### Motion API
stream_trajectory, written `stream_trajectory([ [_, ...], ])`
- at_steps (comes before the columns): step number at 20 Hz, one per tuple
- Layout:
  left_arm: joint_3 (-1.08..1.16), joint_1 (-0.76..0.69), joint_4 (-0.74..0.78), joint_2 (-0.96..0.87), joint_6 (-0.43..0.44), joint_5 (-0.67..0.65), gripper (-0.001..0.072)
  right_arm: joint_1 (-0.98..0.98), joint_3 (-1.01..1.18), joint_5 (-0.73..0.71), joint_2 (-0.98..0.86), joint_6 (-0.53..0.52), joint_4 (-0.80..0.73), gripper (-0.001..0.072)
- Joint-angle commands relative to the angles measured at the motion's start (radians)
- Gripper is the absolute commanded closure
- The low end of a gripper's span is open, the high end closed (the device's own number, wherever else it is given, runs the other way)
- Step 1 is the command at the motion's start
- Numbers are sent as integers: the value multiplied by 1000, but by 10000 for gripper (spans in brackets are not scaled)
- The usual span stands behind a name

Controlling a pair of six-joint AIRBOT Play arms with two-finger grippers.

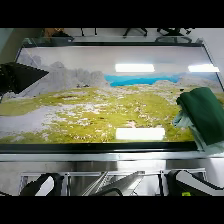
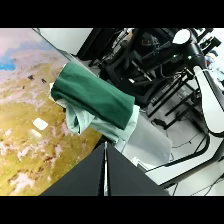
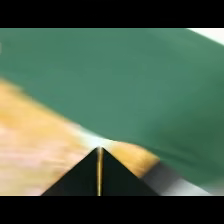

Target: Fold the shirts.

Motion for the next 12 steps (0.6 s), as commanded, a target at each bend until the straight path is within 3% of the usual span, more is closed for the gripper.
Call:
stream_trajectory([
  [1,-1,-1,68,5,-22,16,692,100,19,-106,21,-79,260,694],
  [4,-108,-29,210,133,-37,105,693,355,-105,-149,109,-89,134,694],
  [7,-343,-103,317,305,-48,135,694,660,-382,-274,270,-73,94,694],
  [12,-745,-258,343,523,-93,270,693,953,-765,-433,430,-5,94,694],
])
